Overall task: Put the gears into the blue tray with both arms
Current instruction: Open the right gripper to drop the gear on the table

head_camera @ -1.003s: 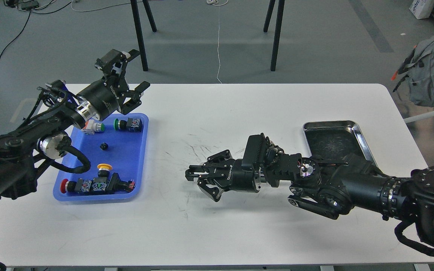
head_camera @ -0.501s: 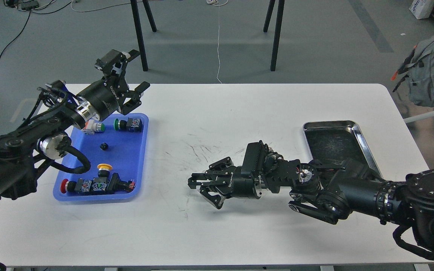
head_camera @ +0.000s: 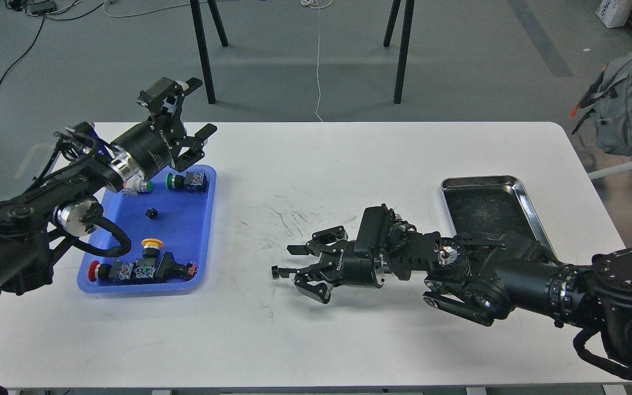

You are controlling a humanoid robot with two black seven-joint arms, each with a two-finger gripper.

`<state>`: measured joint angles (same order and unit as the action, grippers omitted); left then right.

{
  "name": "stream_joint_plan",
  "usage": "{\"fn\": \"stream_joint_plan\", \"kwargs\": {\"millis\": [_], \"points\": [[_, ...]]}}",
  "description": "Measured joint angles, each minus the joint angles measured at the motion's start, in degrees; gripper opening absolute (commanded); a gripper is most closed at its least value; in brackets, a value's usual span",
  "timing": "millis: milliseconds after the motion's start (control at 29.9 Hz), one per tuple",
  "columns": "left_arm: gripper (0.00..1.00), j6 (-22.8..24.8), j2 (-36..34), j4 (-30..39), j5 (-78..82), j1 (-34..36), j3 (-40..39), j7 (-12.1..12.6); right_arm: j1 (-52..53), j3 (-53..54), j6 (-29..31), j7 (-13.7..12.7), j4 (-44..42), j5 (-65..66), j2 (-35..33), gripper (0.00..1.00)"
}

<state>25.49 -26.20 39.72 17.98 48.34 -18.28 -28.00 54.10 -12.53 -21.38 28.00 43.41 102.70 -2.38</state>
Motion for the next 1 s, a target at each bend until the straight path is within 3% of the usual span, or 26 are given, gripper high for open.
{"fn": "stream_joint_plan", "kwargs": {"millis": [201, 635, 769, 836, 1003], "points": [[1.0, -0.63, -0.5, -0.05, 0.0, -0.08, 0.03, 0.0, 0.26, 0.58, -0.08, 0.0, 0.26, -0.56, -0.02, 0.66], [1.0, -7.31, 0.62, -0.08, -4.05, 0.08, -0.42, 0.0, 3.9, 9.37, -0.03, 0.0, 2.14, -2.98, -4.1, 0.76], [1.0, -8.36, 0.94, 0.21, -3.98, -0.04, -0.41, 0.0, 6.3, 10.77, 0.5, 0.0, 3.0, -9.98, -6.58, 0.77], [1.0, -8.45, 1.02, 0.23, -4.07, -0.11, -0.62, 0.0, 7.99, 11.05, 0.68, 0.0, 3.01, -15.59, -7.77, 0.83], [1.0, -8.34, 2.74, 0.67, -4.42, -0.36, -1.74, 0.0, 12.2, 11.29, 1.51, 0.0, 2.08, -32.6, -10.58, 0.87]]}}
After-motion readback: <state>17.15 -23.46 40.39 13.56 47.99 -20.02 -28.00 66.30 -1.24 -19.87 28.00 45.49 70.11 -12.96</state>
